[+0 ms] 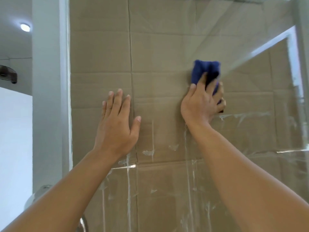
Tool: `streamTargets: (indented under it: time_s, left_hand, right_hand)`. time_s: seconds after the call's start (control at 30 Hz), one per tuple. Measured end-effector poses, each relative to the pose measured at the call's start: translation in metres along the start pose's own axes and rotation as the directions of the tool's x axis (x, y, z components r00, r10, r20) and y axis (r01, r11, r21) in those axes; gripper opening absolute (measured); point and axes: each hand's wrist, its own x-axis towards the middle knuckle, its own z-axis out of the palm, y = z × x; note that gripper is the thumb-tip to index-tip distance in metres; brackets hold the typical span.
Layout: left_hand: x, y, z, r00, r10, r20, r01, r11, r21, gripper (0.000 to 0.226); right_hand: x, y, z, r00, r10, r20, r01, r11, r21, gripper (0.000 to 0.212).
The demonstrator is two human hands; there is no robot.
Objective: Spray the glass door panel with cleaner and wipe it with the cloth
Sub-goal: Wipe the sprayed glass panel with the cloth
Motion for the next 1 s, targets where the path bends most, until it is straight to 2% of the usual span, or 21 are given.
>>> streamTargets:
  time_s: [0.03, 0.1, 0.17, 0.23, 0.3, 0.37, 0.4, 0.43, 0.5, 0.57, 0.6, 0.63, 0.67, 0.73, 0.77, 0.8, 0.83, 0.87, 0.93, 0.97, 1.0]
  left_hand:
    - [0.001, 0.003, 0.001, 1.000, 0.005, 0.004, -0.005, 1.000, -0.002, 0.073]
    - [0.002, 0.009, 0.005, 1.000, 0.021, 0.015, -0.021, 1.000, -0.014, 0.074]
    - [0.002, 0.015, 0.011, 0.999, 0.037, 0.033, -0.036, 0.999, -0.024, 0.076]
    - [0.002, 0.018, 0.015, 0.998, 0.036, 0.049, -0.036, 0.999, -0.010, 0.078]
    - [0.002, 0.019, 0.018, 0.998, 0.031, 0.053, -0.032, 0.999, 0.015, 0.078]
    - [0.001, 0.020, 0.018, 0.998, 0.023, 0.057, -0.024, 0.999, 0.029, 0.077]
    - [0.002, 0.021, 0.019, 0.998, 0.019, 0.055, -0.020, 0.999, 0.032, 0.077]
    - [0.002, 0.022, 0.019, 0.999, 0.013, 0.048, -0.015, 0.999, 0.035, 0.077]
    - [0.002, 0.026, 0.021, 1.000, -0.005, 0.025, 0.004, 0.999, 0.043, 0.078]
    - [0.002, 0.031, 0.023, 0.999, -0.033, -0.002, 0.033, 0.998, 0.044, 0.078]
    - [0.002, 0.034, 0.024, 0.999, -0.050, -0.009, 0.050, 0.998, 0.039, 0.078]
    - [0.002, 0.036, 0.025, 0.998, -0.064, -0.008, 0.064, 0.997, 0.036, 0.078]
    - [0.002, 0.037, 0.026, 0.997, -0.075, -0.005, 0.076, 0.997, 0.036, 0.078]
    - [0.002, 0.039, 0.027, 0.996, -0.091, -0.007, 0.091, 0.995, 0.037, 0.078]
    - [0.001, 0.040, 0.027, 0.995, -0.096, -0.015, 0.096, 0.995, 0.037, 0.078]
    - [0.001, 0.041, 0.028, 0.995, -0.100, -0.025, 0.101, 0.994, 0.036, 0.076]
    - [0.001, 0.043, 0.029, 0.994, -0.106, -0.034, 0.107, 0.994, 0.034, 0.074]
    - [0.001, 0.045, 0.030, 0.992, -0.116, -0.039, 0.118, 0.993, 0.030, 0.073]
    - [0.001, 0.051, 0.031, 0.988, -0.146, -0.045, 0.146, 0.989, 0.018, 0.075]
    - [0.002, 0.054, 0.032, 0.986, -0.160, -0.048, 0.160, 0.987, 0.011, 0.076]
    - [0.002, 0.056, 0.032, 0.984, -0.172, -0.051, 0.173, 0.985, 0.005, 0.076]
  right_hand:
    - [-0.002, -0.004, -0.002, 0.998, 0.050, 0.033, -0.049, 0.999, -0.017, 0.053]
    - [-0.010, -0.006, -0.003, 0.980, -0.192, 0.051, 0.194, 0.980, -0.033, 0.052]
    - [-0.014, 0.004, 0.001, 0.826, -0.561, 0.044, 0.563, 0.826, -0.026, 0.048]
    - [-0.002, 0.021, 0.002, 0.708, -0.705, 0.038, 0.706, 0.706, -0.060, 0.042]
    - [0.013, 0.035, -0.004, 0.822, -0.569, -0.009, 0.568, 0.821, -0.060, 0.044]
    - [0.021, 0.039, -0.012, 0.970, -0.242, -0.012, 0.242, 0.970, -0.011, 0.049]
    - [0.021, 0.037, -0.012, 0.992, -0.126, 0.004, 0.126, 0.992, -0.007, 0.050]
    - [0.017, 0.035, -0.012, 0.993, -0.120, 0.015, 0.121, 0.992, -0.022, 0.051]
    - [0.008, 0.037, -0.011, 0.908, -0.419, 0.009, 0.419, 0.907, -0.041, 0.049]
    - [0.008, 0.052, -0.008, 0.694, -0.719, 0.036, 0.719, 0.691, -0.075, 0.044]
    - [0.015, 0.061, -0.010, 0.633, -0.773, 0.050, 0.773, 0.627, -0.098, 0.041]
    - [0.022, 0.068, -0.012, 0.650, -0.759, 0.046, 0.758, 0.643, -0.107, 0.040]
    - [0.030, 0.074, -0.016, 0.733, -0.679, 0.021, 0.678, 0.728, -0.103, 0.042]
    - [0.041, 0.080, -0.024, 0.942, -0.334, 0.009, 0.335, 0.942, -0.031, 0.049]
    - [0.043, 0.081, -0.024, 0.987, -0.160, 0.016, 0.160, 0.987, -0.014, 0.050]
    - [0.041, 0.080, -0.025, 0.996, -0.091, 0.021, 0.092, 0.996, -0.023, 0.049]
    - [0.037, 0.079, -0.024, 0.987, -0.161, 0.010, 0.161, 0.986, -0.045, 0.048]
    - [0.032, 0.079, -0.023, 0.942, -0.335, -0.004, 0.334, 0.941, -0.061, 0.047]
    - [0.028, 0.089, -0.018, 0.718, -0.696, 0.013, 0.694, 0.714, -0.091, 0.041]
    - [0.032, 0.096, -0.017, 0.624, -0.781, 0.027, 0.779, 0.618, -0.109, 0.038]
    - [0.037, 0.101, -0.017, 0.616, -0.786, 0.043, 0.785, 0.609, -0.116, 0.036]
